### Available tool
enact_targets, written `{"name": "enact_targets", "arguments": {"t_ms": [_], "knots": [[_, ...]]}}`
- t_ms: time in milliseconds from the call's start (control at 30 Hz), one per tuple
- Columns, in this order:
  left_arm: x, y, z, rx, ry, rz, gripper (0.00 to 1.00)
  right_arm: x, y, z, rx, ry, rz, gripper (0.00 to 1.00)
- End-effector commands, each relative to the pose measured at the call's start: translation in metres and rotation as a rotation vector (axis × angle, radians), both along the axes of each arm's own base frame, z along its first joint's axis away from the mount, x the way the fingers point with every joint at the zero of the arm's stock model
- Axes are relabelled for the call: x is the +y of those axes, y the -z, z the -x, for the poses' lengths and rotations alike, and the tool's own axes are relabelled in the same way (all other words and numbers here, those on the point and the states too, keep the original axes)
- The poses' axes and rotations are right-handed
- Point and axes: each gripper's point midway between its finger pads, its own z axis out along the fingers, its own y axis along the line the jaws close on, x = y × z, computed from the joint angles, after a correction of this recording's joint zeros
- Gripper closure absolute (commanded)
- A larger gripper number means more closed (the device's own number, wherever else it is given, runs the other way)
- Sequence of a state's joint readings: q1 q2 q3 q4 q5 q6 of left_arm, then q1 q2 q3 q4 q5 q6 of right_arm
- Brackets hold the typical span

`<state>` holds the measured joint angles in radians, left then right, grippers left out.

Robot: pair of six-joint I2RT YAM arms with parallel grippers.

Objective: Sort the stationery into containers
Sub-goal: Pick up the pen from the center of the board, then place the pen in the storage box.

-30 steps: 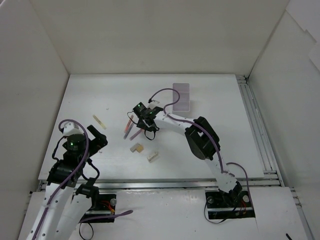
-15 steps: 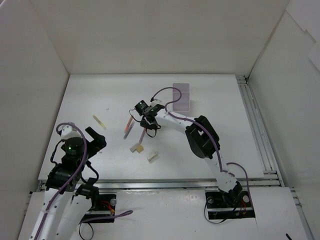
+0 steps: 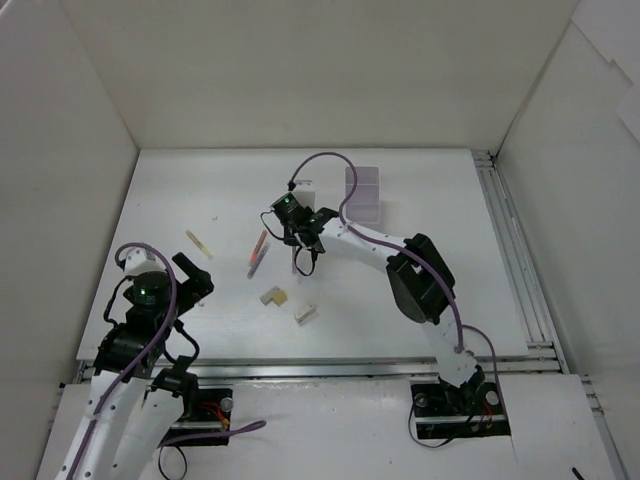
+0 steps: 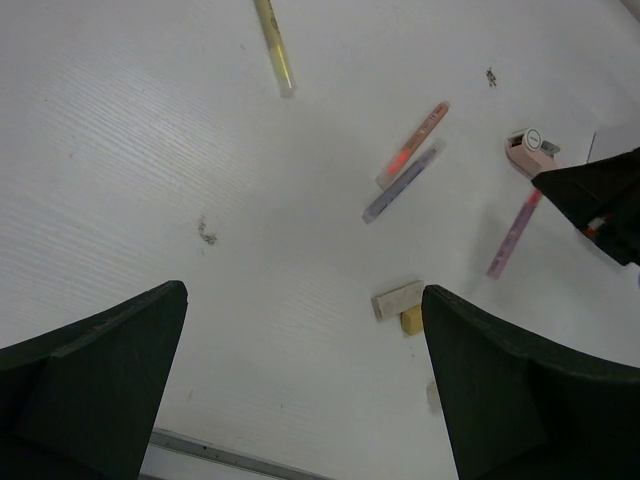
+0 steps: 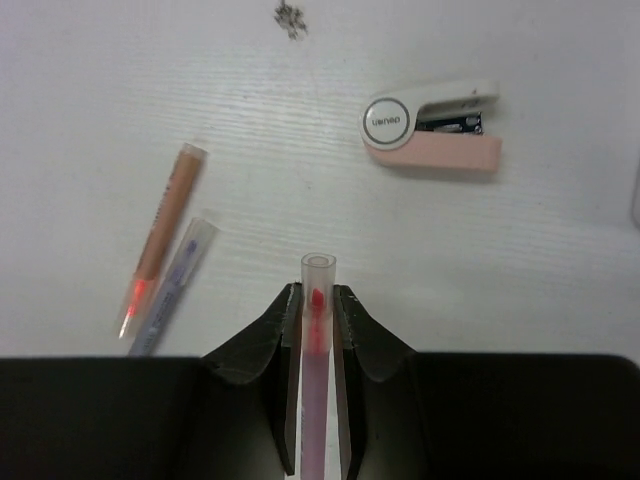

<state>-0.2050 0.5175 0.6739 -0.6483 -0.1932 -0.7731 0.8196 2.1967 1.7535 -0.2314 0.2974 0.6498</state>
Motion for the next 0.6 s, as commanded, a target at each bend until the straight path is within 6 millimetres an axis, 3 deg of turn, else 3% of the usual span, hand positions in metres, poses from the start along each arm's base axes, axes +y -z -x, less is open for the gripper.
{"name": "enact_targets", "arguments": {"t_ms": [0,67,133,267,433,567], "knots": [[0.003,-0.013,-0.008,-0.025,-0.034,0.004,0.0,0.016,-0.145,-0.025,-0.4,-0.096,-0.199,1.0],[0.004,-0.011,-0.009,-0.014,-0.046,0.003,0.0,0.009,-0.18,-0.023,-0.529,-0.129,-0.241,1.0],[0.005,-0.011,-0.01,-0.008,-0.061,0.002,0.0,-0.009,-0.2,-0.03,-0.614,-0.123,-0.216,1.0],[0.006,-0.012,-0.014,0.015,-0.08,0.008,0.0,-0.061,-0.244,-0.051,-0.829,-0.077,-0.182,1.0],[0.007,-0.016,-0.023,0.042,-0.096,-0.006,0.0,-0.121,-0.273,-0.083,-0.965,0.009,-0.016,1.0],[0.01,-0.022,-0.03,0.048,-0.114,-0.022,0.0,-0.159,-0.275,-0.111,-1.02,0.051,0.1,1.0]]}}
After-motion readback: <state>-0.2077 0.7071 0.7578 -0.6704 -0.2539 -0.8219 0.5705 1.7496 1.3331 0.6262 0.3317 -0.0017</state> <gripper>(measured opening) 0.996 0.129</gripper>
